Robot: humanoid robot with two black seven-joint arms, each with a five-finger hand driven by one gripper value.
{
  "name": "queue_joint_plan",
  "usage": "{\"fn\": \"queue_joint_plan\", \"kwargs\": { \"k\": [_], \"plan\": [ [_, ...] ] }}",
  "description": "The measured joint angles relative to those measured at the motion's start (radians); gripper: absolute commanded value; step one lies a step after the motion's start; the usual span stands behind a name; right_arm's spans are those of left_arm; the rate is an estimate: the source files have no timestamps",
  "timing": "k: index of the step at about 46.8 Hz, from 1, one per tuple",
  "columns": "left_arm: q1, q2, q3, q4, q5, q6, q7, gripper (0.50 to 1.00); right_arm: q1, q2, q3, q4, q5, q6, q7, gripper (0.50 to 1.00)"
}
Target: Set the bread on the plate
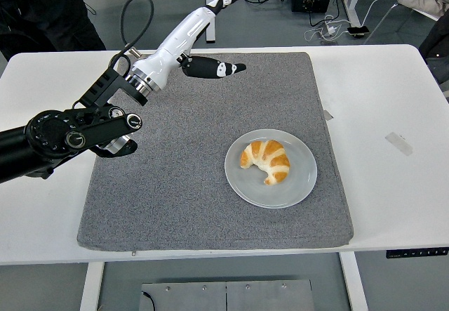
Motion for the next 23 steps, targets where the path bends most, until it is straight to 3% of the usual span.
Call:
{"fn": "queue_joint_plan", "kwargs": {
  "k": [13,18,23],
  "plan": [
    [0.091,0.029,-0.183,0.08,-0.287,-0.124,0.005,0.931,0.0,0.0,0.0,0.0,0.0,0.0,0.0,1.0],
    [0.131,-0.006,-0.284,0.155,-0.33,-0.185,0.025,0.931,0.0,0.0,0.0,0.0,0.0,0.0,0.0,1.0],
    [0.161,-0.066,-0.395,0.273,-0.372,-0.293,0.081,0.933,0.001,0.0,0.0,0.0,0.0,0.0,0.0,1.0]
  ]
}}
